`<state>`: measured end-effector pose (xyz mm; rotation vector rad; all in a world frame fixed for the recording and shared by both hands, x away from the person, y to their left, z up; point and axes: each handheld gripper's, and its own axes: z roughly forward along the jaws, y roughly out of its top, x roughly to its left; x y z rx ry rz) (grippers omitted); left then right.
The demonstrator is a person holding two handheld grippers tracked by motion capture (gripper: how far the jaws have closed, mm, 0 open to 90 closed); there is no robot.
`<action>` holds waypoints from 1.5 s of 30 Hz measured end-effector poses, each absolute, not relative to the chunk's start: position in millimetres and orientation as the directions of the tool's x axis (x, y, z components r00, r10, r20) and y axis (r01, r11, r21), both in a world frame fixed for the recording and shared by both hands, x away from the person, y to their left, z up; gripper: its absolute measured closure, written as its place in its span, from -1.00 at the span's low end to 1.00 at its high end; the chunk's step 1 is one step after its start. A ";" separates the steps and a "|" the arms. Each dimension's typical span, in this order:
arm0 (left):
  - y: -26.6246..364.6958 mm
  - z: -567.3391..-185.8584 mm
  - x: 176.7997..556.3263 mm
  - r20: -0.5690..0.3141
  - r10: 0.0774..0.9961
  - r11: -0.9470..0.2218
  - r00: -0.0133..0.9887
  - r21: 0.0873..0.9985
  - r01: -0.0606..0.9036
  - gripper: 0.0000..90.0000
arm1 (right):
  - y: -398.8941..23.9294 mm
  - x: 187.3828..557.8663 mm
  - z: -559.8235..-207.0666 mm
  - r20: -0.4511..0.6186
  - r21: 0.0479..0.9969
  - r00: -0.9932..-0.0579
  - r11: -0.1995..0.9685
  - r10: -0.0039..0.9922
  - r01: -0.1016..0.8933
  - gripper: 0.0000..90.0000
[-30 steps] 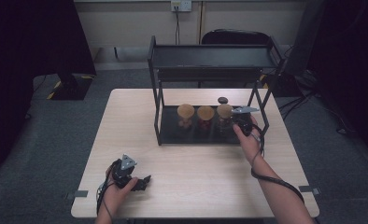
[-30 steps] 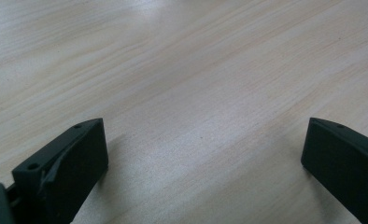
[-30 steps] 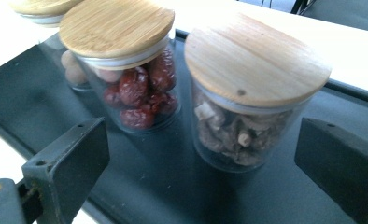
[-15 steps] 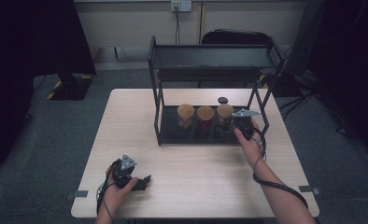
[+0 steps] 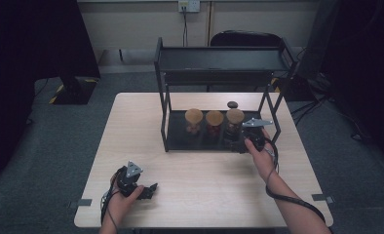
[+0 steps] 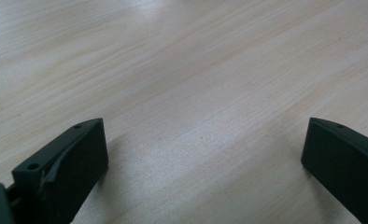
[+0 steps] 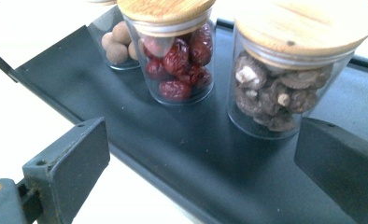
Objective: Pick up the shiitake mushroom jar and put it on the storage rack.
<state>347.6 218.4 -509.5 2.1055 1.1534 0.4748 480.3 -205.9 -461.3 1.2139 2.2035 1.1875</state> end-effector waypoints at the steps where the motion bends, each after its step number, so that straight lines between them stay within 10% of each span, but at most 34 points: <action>1: 218.4 -509.5 347.6 -0.006 0.841 -0.376 0.541 0.712 0.593 -1.00 | -206.1 479.2 -461.6 0.083 0.808 -0.568 0.278 0.819 0.519 -0.94; 45: 218.4 -509.5 347.6 -0.006 0.841 -0.376 0.540 0.712 0.593 -1.00 | -234.0 426.8 -481.1 0.141 0.806 -0.604 0.263 0.784 0.530 -0.94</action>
